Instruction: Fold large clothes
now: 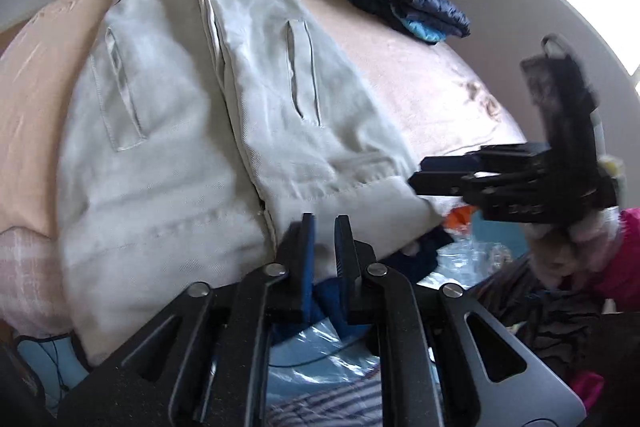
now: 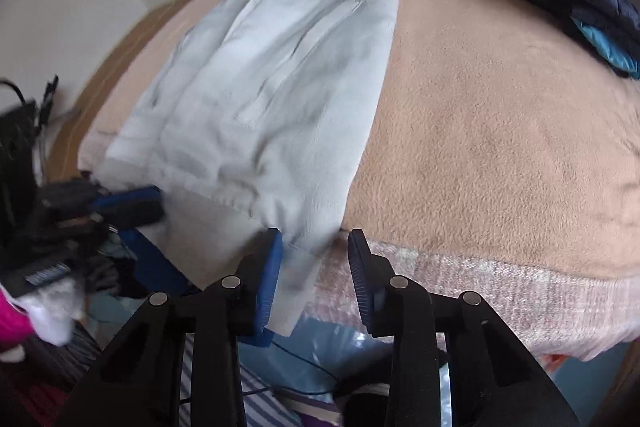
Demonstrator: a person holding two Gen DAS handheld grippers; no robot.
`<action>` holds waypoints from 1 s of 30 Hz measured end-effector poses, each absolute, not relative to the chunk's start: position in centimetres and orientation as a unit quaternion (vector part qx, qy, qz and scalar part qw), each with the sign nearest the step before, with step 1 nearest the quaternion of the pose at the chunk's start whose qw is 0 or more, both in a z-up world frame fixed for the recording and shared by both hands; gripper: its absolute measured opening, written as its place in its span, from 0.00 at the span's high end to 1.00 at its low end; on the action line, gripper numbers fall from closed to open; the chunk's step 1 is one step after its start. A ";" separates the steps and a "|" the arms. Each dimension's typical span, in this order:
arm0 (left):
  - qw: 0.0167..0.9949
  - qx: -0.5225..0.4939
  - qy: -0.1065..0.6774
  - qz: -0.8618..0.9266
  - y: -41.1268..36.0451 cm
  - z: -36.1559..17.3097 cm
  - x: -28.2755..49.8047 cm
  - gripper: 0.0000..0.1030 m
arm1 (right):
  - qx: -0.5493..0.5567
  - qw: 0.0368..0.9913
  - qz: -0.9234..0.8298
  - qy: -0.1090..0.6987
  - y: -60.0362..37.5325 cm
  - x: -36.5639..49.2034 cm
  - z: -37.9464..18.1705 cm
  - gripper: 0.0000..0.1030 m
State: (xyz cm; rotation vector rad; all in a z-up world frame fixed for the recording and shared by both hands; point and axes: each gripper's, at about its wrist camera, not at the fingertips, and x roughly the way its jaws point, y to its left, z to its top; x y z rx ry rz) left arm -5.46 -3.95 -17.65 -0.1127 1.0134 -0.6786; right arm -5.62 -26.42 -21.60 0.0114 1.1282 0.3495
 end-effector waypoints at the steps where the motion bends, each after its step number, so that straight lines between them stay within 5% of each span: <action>1: 0.821 -0.057 0.472 -0.317 -3.2 -17.0 -5.7 0.90 | 0.004 0.830 0.165 0.532 -26.6 -5.7 -21.5 0.69; 2: 0.825 -0.061 0.467 -0.311 -2.2 -16.3 -6.0 0.87 | 0.010 0.830 0.166 0.533 -26.9 -5.8 -21.3 0.69; 4: 0.840 -0.074 0.452 -0.291 0.7 -14.9 -6.2 0.45 | 0.037 0.827 0.173 0.534 -27.7 -5.9 -20.8 0.69; 6: 0.859 -0.093 0.440 -0.246 4.2 -14.4 -6.0 0.32 | 0.091 0.818 0.190 0.535 -28.8 -5.7 -20.4 0.63; 9: 0.845 -0.134 0.480 -0.194 8.2 -16.4 -4.3 0.32 | 0.175 0.795 0.217 0.539 -30.1 -5.5 -20.7 0.44; 13: 0.795 -0.208 0.537 -0.193 10.0 -20.0 -2.8 0.33 | 0.195 0.765 0.234 0.568 -29.3 -4.8 -22.6 0.44; 15: 0.776 -0.228 0.551 -0.206 9.7 -21.1 -2.6 0.46 | 0.191 0.760 0.240 0.574 -28.6 -4.9 -23.2 0.44; 17: 0.780 -0.215 0.553 -0.199 9.2 -21.3 -2.5 0.56 | 0.178 0.760 0.247 0.574 -28.0 -4.9 -23.1 0.50; 19: 0.783 -0.211 0.546 -0.210 8.9 -20.9 -2.5 0.84 | 0.169 0.762 0.245 0.576 -27.5 -4.9 -23.2 0.56; 21: 0.792 -0.198 0.537 -0.213 9.0 -19.8 -2.7 0.91 | 0.158 0.767 0.236 0.576 -27.3 -4.9 -23.1 0.80; 27: 0.796 -0.197 0.527 -0.224 9.4 -19.2 -3.2 0.91 | 0.175 0.770 0.239 0.565 -27.7 -5.1 -21.8 0.85; 30: 0.781 -0.217 0.543 -0.218 10.0 -20.4 -2.9 0.78 | 0.176 0.763 0.239 0.574 -27.2 -4.8 -23.1 0.79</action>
